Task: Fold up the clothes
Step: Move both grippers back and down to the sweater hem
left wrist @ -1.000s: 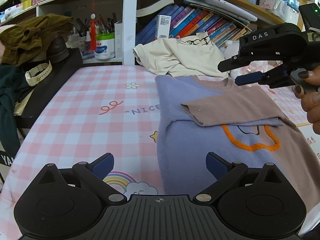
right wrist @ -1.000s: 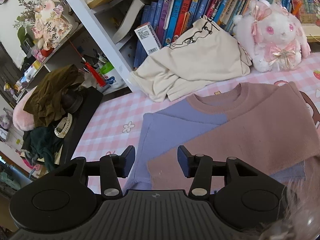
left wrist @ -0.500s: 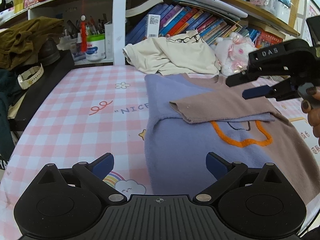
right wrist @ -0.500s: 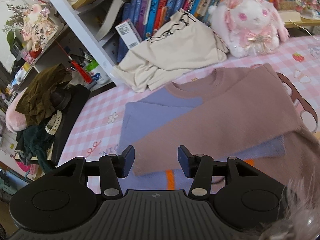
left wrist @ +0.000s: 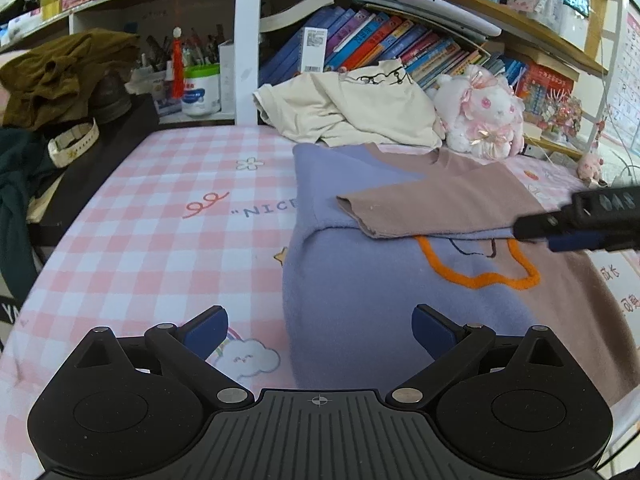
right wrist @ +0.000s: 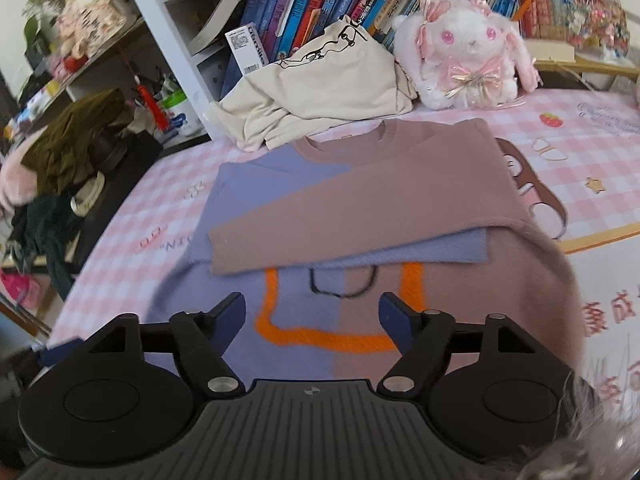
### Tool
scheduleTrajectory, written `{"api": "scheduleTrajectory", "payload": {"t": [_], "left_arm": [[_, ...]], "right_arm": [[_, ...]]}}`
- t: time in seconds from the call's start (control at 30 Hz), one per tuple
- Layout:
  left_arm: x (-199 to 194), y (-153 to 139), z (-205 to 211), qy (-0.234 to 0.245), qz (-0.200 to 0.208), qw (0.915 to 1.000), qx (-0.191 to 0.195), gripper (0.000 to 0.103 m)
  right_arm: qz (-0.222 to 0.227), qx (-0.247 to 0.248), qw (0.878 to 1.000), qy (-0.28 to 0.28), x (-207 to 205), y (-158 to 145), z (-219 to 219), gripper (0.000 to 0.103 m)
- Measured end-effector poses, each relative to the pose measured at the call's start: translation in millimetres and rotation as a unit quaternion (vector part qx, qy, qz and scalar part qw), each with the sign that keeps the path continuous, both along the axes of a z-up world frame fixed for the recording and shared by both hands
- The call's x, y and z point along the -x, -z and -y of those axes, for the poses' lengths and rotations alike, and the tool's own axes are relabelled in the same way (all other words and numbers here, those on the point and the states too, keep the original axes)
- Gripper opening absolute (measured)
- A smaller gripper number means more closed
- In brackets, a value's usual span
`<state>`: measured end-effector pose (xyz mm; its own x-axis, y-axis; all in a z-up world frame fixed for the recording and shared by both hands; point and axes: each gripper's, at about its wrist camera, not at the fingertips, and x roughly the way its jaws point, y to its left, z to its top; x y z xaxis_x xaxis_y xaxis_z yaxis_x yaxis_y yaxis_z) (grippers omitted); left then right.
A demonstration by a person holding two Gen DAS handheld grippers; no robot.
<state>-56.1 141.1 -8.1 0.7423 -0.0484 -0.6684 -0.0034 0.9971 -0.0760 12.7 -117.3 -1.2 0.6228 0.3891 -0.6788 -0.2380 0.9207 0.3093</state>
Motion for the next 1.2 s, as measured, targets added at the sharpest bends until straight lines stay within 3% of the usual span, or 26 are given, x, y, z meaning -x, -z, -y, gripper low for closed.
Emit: {"api": "scheduleTrajectory", "payload": {"t": [0.13, 0.4, 0.7, 0.77, 0.97, 1.2], "left_arm": [[2.5, -0.6, 3.2, -0.026, -0.011, 0.9996, 0.01, 0.1], [10.9, -0.5, 20.1, -0.074, -0.033, 0.9965, 0.018, 0.1], [30.7, -0.2, 52.0, -0.087, -0.052, 0.9947, -0.017, 0.1], [37.3, 0.4, 59.3, -0.094, -0.056, 0.9935, -0.031, 0.1], [61.4, -5.4, 80.3, -0.07, -0.035, 0.9968, -0.013, 0.103], [76.2, -3.3, 79.7, -0.101, -0.051, 0.9932, -0.026, 0.103]], "right_arm": [[-0.001, 0.013, 1.0, 0.005, 19.6, 6.7, 20.8, 0.077], [-0.048, 0.001, 0.997, 0.054, 46.7, 18.5, 74.5, 0.082], [-0.058, 0.001, 0.993, 0.102, 76.5, 23.9, 125.2, 0.086], [-0.059, 0.006, 0.993, 0.105, 84.3, 26.2, 132.2, 0.086], [-0.05, 0.03, 0.994, 0.093, 111.4, 30.0, 146.4, 0.085], [-0.049, 0.028, 0.995, 0.088, 126.2, 31.4, 161.9, 0.083]]}}
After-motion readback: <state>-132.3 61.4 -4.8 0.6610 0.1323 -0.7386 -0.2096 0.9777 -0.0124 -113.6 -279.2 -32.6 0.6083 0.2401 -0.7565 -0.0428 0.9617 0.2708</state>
